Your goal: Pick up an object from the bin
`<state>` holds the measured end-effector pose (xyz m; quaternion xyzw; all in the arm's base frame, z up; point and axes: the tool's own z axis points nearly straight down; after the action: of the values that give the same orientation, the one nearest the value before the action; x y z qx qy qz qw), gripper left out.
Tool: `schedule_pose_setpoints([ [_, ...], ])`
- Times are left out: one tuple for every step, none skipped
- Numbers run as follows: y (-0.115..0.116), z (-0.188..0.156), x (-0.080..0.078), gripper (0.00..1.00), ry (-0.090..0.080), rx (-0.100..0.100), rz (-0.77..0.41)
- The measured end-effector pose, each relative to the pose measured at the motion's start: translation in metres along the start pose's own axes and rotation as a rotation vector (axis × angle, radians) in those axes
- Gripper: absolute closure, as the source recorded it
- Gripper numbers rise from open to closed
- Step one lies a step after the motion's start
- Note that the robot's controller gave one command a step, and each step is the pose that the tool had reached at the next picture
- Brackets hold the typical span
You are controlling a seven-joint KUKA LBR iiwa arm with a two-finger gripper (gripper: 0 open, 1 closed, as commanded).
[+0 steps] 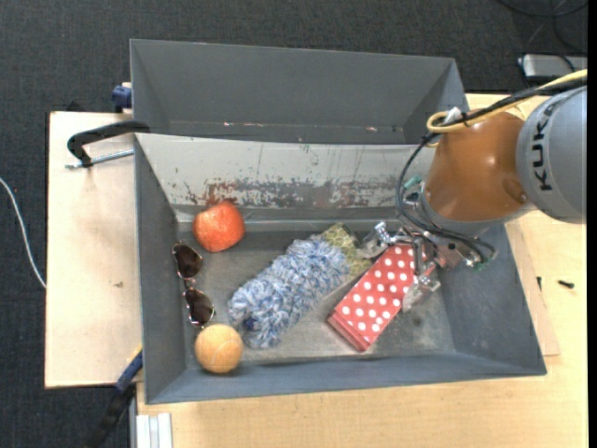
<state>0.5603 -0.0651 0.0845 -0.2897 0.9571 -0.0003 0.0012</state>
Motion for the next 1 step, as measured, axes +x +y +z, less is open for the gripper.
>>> schedule_pose_setpoints([
  [0.0049,-0.0095,-0.0012,0.0,-0.003,0.0,-0.065],
])
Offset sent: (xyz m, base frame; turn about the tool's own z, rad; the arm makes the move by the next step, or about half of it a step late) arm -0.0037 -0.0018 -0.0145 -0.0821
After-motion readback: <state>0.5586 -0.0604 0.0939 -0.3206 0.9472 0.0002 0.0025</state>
